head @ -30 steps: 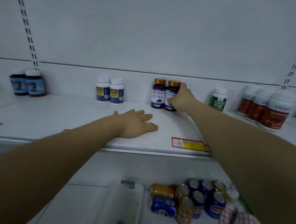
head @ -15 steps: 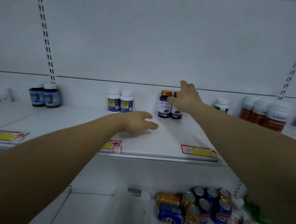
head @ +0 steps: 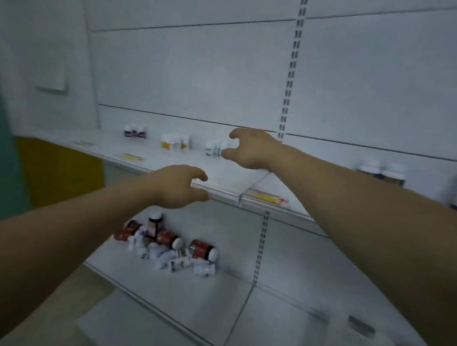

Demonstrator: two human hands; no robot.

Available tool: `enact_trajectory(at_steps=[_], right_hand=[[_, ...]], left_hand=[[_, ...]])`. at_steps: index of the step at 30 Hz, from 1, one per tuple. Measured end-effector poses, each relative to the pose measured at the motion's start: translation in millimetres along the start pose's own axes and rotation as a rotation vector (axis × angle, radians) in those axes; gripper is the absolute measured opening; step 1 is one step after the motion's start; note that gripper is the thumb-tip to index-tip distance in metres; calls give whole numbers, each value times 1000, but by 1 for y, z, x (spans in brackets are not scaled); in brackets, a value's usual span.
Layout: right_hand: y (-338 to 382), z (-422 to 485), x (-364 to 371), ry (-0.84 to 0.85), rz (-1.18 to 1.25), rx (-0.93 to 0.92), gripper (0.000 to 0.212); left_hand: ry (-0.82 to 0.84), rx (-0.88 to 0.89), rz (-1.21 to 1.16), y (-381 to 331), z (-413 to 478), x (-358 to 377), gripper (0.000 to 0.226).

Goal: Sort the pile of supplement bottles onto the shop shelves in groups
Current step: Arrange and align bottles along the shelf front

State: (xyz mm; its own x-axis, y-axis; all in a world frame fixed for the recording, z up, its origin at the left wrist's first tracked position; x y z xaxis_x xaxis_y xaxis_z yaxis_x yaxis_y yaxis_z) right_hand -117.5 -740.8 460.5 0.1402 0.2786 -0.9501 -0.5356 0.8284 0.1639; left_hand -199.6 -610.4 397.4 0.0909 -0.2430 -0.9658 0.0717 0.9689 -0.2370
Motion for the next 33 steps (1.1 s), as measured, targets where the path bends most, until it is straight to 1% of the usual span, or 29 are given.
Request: enact_trajectory(at_steps=[3,6,8,11,14,17,23,26,28,31,33], right_hand=[[100,26,41,21,17,-159,65],[195,40,88,100,48,-301,64],[241,47,119,155,41,-366,65],[279,57,174,243,28,-395,65],[286,74,232,293,-4,-382,56],[272,97,285,379,5,-324,48],[226,164,376,487,105,-113,38],[210,196,416,548,183,-16,25],[206,210,438,572,231,5,17],[202,222,466,571,241,31,15],[198,225,491,616,236,52,28]], left_hand=[[-9,-141,22,88,-48,-10,57],[5,-279,25,168,-95,-9,57],[12,-339,20,209,-117,-1,56],[24,-389,-8,253,-135,19,55],[59,-419,-41,285,-135,49,55],[126,-438,-75,314,-120,85,54],[245,-410,-122,380,-50,143,57],[290,-424,-178,414,-12,164,57],[322,-429,-199,437,10,178,58],[349,-426,-231,468,39,197,59],[376,-406,-243,487,58,211,59]])
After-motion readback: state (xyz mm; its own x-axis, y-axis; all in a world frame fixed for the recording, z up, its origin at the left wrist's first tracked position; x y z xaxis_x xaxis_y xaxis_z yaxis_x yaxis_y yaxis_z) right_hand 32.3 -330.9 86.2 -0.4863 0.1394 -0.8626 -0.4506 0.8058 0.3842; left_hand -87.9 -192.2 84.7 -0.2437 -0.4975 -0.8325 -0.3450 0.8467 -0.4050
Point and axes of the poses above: each hand's wrist, its own z-axis towards the middle knuckle, its own x-axis out of the palm, y = z × x, the point moved 5 cm from there along z, towards the middle knuckle, and after that the axes turned 5 degrees about x, right-handed, at the moved point
